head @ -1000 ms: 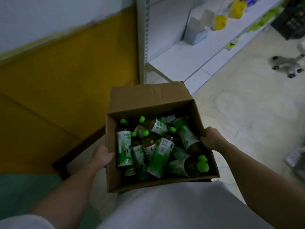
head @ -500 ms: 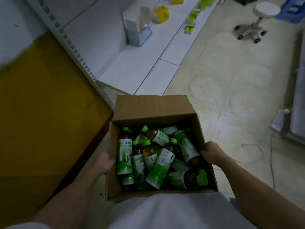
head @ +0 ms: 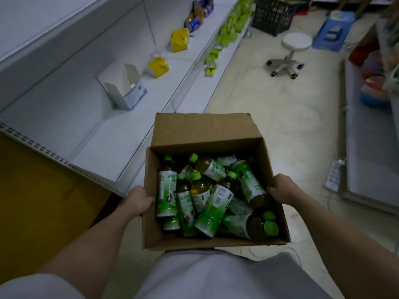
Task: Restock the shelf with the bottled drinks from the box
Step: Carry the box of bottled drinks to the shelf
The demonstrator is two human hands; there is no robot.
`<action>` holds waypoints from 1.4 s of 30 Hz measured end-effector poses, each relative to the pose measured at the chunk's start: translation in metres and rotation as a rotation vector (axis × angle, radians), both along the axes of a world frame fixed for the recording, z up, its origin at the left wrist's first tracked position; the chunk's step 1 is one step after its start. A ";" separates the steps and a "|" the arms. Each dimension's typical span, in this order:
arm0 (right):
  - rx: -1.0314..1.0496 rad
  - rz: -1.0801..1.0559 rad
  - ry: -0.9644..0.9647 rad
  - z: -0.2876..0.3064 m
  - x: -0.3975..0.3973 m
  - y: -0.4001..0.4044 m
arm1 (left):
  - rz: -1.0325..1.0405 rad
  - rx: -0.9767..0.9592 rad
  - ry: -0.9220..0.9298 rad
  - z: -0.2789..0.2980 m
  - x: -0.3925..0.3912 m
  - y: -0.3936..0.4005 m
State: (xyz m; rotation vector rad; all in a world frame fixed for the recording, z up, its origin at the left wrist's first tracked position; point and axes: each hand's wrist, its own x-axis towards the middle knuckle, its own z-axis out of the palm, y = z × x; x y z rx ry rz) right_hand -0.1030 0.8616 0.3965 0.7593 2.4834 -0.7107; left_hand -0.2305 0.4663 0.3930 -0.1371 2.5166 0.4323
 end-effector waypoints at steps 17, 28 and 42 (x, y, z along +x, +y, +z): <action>0.076 -0.250 -0.058 -0.001 -0.190 0.265 | -0.247 0.084 -0.037 -0.033 -0.276 0.310; 0.005 -0.331 -0.120 -0.019 -0.313 0.400 | -0.287 0.015 -0.103 -0.038 -0.424 0.465; -0.016 -0.143 0.006 -0.012 -0.538 0.681 | -0.101 -0.011 0.042 -0.018 -0.582 0.702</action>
